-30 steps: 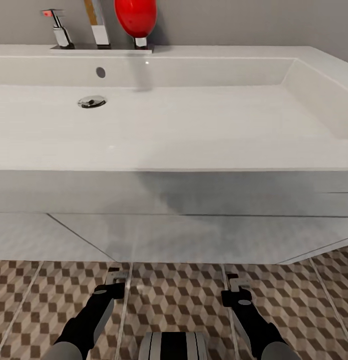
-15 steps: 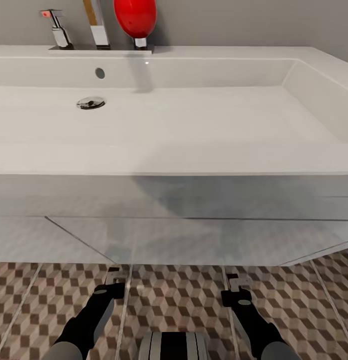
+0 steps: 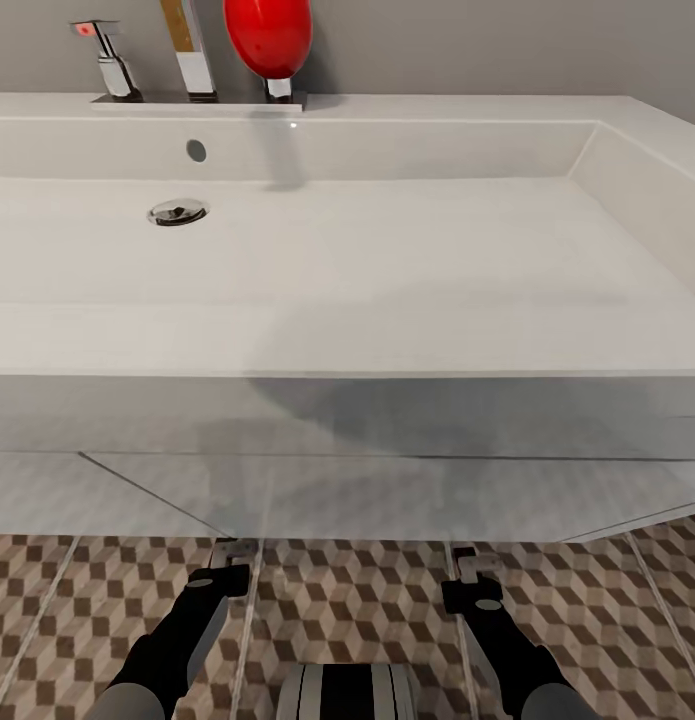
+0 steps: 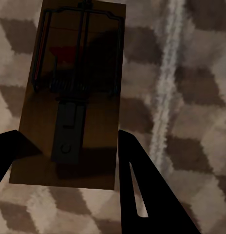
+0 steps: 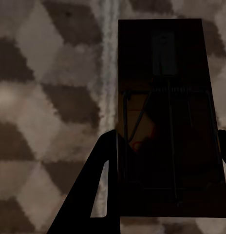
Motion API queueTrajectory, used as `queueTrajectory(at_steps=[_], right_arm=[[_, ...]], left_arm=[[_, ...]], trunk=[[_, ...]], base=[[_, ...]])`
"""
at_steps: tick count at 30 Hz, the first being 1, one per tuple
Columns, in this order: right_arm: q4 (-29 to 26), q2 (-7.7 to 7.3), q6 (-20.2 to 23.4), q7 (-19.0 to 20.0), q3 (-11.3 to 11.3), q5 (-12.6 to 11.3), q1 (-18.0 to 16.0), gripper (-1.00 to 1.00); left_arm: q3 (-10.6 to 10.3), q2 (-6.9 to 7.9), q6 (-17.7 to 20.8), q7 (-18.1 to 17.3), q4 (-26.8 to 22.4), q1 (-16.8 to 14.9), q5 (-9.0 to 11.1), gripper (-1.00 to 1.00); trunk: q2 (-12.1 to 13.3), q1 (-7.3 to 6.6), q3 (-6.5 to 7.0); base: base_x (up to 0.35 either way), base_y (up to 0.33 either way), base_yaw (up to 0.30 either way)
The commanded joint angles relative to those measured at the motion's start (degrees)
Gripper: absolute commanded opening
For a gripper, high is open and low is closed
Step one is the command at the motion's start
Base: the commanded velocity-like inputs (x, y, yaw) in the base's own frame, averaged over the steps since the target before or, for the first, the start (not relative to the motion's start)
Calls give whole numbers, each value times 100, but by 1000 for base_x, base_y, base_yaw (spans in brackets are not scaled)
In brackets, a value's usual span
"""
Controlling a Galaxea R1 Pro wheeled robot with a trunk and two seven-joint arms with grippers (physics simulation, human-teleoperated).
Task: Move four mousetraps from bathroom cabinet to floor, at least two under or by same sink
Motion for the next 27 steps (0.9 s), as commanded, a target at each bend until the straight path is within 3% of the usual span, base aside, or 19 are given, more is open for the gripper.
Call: queueTrajectory(at_steps=[1,27], right_arm=[[-12,8,34,11,-32,54,0,-100],[-5,12,29,14,-24,54,0,-100]], left_arm=[[-4,0,32,23,-10,0,11,-100],[-10,0,2,23,-1,0,18,-100]], trunk=[[-1,-1,-4],[-1,-1,-4]], base=[[2,0,0],[47,0,0]])
